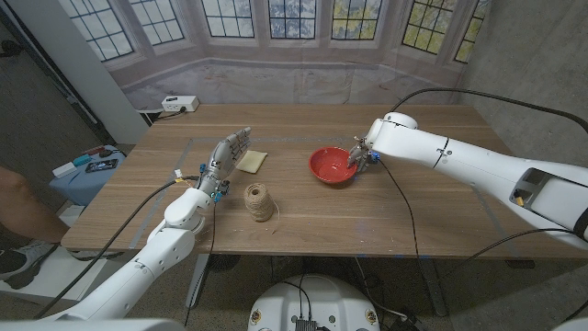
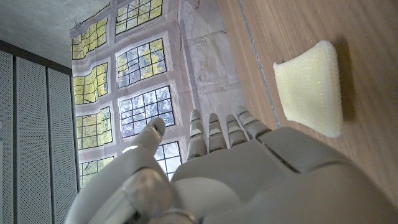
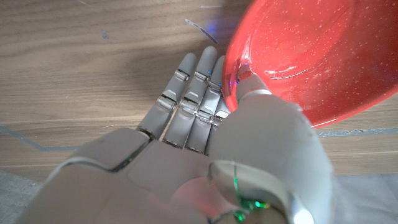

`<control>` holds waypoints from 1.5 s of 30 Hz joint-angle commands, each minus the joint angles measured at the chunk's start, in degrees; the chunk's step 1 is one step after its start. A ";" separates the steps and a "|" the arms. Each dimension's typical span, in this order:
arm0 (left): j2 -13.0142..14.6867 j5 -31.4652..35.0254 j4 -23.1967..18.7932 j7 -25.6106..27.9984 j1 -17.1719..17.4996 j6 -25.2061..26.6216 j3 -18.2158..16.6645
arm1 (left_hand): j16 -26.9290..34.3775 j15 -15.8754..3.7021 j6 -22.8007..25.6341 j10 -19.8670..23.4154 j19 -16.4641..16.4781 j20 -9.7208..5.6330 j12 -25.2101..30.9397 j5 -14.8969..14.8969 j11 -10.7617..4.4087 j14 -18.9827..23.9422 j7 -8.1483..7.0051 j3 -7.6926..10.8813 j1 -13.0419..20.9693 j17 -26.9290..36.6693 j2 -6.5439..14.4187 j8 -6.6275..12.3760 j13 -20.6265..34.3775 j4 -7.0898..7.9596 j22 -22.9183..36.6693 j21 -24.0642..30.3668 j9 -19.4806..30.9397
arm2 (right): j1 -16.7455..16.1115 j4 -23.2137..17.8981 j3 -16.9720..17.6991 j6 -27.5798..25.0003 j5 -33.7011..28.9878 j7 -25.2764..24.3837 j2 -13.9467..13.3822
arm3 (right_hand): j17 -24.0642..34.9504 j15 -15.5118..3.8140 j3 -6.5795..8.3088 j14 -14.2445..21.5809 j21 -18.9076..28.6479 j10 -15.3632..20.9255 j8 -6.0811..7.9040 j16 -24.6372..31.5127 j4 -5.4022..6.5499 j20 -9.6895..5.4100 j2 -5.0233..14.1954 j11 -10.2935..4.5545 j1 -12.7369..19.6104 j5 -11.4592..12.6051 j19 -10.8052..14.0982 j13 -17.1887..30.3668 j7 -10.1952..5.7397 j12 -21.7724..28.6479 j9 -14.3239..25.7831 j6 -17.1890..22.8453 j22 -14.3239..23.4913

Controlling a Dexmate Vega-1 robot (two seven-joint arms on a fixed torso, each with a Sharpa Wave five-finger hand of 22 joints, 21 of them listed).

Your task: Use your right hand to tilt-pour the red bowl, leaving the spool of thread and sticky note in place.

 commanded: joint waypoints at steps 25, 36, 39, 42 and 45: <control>-0.11 0.20 0.64 -0.26 -0.85 -0.14 0.02 | -0.09 0.91 1.15 -3.15 -0.50 0.23 -1.17 0.23 0.63 -1.29 -0.01 -0.22 0.89 0.16 -0.06 0.22 0.09 0.28 0.13 -0.26 0.29 | 1.89 1.54 -0.22 0.58 0.95 2.08 -0.38 | -0.74 1.44 -0.95 -2.13 -0.99 -2.69 -2.09 -1.08 -0.15 1.38 -0.12 1.02 -1.98 0.16 -1.96 -0.02 0.17 -1.30 -0.58 -3.62 -0.03; -0.03 0.06 0.84 -0.46 -0.90 -0.15 -0.06 | -0.06 0.95 0.99 -3.38 -0.51 0.06 -1.14 0.24 0.53 -1.40 -0.05 -0.27 1.00 0.15 -0.04 0.09 0.09 0.19 0.12 -0.25 0.31 | 1.44 0.04 1.14 0.48 1.62 1.94 -1.04 | -1.61 2.39 -1.01 -3.34 -1.54 -4.58 -2.76 -1.81 -0.39 2.18 -0.08 2.26 -2.23 0.28 -2.92 -0.66 0.78 -2.49 -1.11 -6.08 -0.07; 0.08 0.02 0.84 -0.52 -0.84 -0.18 -0.13 | -0.06 0.94 0.95 -3.51 -0.57 0.07 -1.15 0.24 0.64 -1.43 -0.06 -0.29 1.03 0.15 -0.05 0.06 0.09 0.17 0.12 -0.26 0.32 | 1.00 -0.63 2.03 0.50 1.84 1.40 -1.29 | -2.07 2.85 -1.03 -3.66 -1.68 -5.41 -2.72 -2.11 -0.39 2.42 -0.10 2.53 -2.45 0.28 -3.14 -1.06 0.92 -3.12 -1.27 -6.35 -0.08; 0.23 -0.07 0.78 -0.46 -0.70 -0.11 -0.28 | -0.05 0.98 0.90 -3.57 -0.60 0.14 -1.14 0.24 0.67 -1.45 -0.08 -0.31 1.05 0.15 -0.06 0.03 0.09 0.14 0.12 -0.27 0.33 | 0.38 -1.01 3.17 0.86 2.36 1.04 -1.43 | -2.45 3.43 -1.02 -4.52 -1.93 -6.39 -2.71 -2.51 -0.40 2.79 -0.06 3.13 -2.60 0.27 -3.65 -1.44 0.93 -3.82 -1.42 -6.69 -0.08; 0.36 -0.15 0.88 -0.57 -0.69 -0.10 -0.38 | -0.04 0.97 0.88 -3.57 -0.61 0.08 -1.11 0.24 0.62 -1.46 -0.14 -0.33 1.08 0.14 -0.06 0.02 0.09 0.12 0.12 -0.27 0.33 | 0.08 -1.25 3.76 1.02 2.57 0.73 -1.52 | -3.08 4.37 -1.12 -5.68 -2.22 -8.03 -2.59 -3.01 -0.19 3.42 0.00 4.12 -3.21 0.21 -4.16 -2.00 0.85 -4.95 -1.64 -6.97 -0.07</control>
